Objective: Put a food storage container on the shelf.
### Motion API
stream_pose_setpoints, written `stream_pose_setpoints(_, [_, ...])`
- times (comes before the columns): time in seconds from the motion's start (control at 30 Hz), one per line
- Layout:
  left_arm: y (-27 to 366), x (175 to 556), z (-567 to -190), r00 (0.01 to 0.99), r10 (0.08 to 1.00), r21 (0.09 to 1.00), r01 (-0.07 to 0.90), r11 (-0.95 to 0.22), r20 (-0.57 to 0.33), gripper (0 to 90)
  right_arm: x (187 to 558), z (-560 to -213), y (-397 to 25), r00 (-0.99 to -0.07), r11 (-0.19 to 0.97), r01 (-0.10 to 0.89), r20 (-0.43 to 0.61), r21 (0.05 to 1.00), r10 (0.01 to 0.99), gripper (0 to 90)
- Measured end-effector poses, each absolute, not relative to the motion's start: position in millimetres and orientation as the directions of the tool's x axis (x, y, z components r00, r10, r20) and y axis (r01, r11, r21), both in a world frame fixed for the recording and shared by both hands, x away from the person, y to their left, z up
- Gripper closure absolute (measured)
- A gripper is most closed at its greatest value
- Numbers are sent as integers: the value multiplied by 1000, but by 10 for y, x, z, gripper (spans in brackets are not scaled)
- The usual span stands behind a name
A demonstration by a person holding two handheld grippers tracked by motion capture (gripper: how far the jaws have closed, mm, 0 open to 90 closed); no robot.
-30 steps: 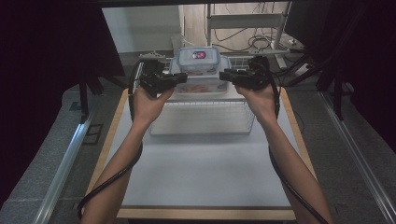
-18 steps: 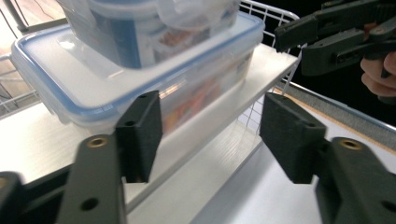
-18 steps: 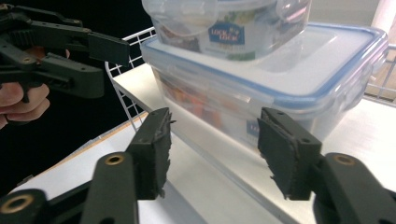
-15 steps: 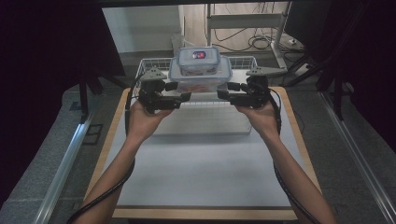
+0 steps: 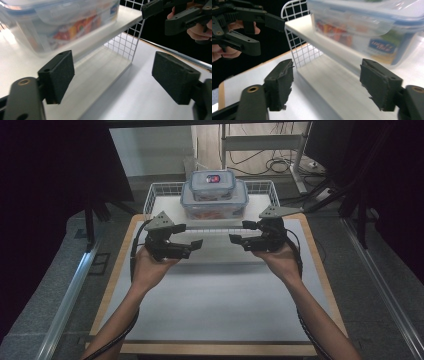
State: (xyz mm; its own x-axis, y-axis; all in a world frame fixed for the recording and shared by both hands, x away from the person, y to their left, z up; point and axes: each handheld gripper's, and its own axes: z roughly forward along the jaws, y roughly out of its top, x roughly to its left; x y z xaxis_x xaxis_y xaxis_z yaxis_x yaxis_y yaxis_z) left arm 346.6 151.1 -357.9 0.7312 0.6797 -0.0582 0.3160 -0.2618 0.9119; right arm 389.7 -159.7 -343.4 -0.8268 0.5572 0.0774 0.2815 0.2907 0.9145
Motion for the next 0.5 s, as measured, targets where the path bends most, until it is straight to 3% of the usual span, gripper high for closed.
stream_pose_setpoints(0.5, [1543, 3133, -3975, 755, 651, 891, 343, -297, -73, 51, 3583, -3840, -1541, -836, 389, 290, 35, 874, 547, 106])
